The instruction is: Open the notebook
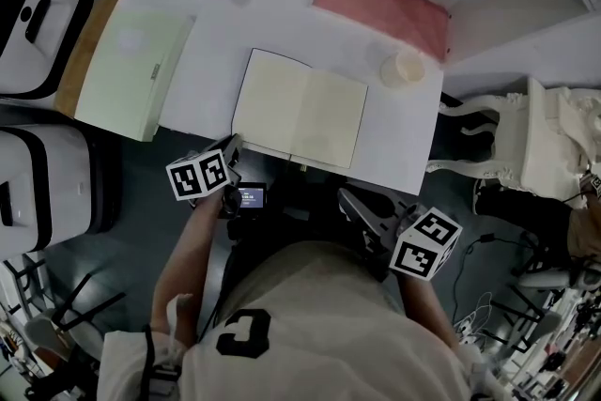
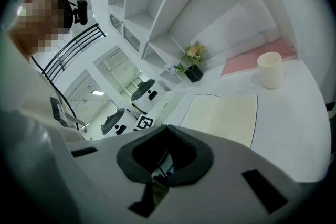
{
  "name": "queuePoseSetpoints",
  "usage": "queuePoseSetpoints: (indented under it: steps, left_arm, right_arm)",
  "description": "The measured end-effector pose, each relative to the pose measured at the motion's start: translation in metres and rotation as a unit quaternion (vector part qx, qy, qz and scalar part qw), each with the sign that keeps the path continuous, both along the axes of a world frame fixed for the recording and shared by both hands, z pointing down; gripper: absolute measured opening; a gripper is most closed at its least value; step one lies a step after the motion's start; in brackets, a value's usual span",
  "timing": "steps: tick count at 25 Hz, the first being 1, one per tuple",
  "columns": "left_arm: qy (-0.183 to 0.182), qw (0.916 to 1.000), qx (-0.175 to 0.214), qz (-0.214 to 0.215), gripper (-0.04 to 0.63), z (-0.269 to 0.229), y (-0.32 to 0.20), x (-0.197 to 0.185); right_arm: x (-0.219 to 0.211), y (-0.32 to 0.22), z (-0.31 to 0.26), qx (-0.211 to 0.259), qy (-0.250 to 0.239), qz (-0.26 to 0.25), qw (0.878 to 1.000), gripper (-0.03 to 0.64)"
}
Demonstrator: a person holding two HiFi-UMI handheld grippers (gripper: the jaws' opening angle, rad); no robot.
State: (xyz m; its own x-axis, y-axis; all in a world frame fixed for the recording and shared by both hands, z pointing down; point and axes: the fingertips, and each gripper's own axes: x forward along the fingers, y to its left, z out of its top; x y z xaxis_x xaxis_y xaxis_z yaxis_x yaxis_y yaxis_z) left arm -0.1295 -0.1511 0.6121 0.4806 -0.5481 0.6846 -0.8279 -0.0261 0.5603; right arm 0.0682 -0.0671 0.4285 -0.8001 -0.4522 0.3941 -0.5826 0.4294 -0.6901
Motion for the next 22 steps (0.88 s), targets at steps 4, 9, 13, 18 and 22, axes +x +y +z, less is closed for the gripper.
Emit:
queuePoseSetpoints:
  steps: [4,9,13,18,22]
  left_arm:
    - [0.079,0.9956,-0.023,-0.045,0.018,-0.001,0.000,-0.001]
    - [0.186,0.9773,-0.051,-0.088,0.018,-0.001,0.001,-0.003]
    - [0.241,0.9638,-0.059,-0.097,0.017,-0.001,0.002,-0.002]
    - [0.339,0.9340,-0.050,-0.101,0.017,-0.006,0.001,-0.002]
    - [0.416,0.9017,-0.040,-0.109,0.017,-0.014,0.002,0.001]
  right_arm:
    - [-0.004,-0.001,0.000,0.000,0.002,-0.004,1.000,0.023]
    - [-0.012,-0.001,-0.001,0.001,0.003,-0.008,1.000,0.023]
    - [-0.018,-0.001,0.000,0.001,0.003,-0.009,1.000,0.023]
    - [-0.025,-0.001,-0.001,0.005,0.005,-0.011,1.000,0.023]
    - [-0.026,0.000,-0.001,0.005,0.006,-0.007,1.000,0.023]
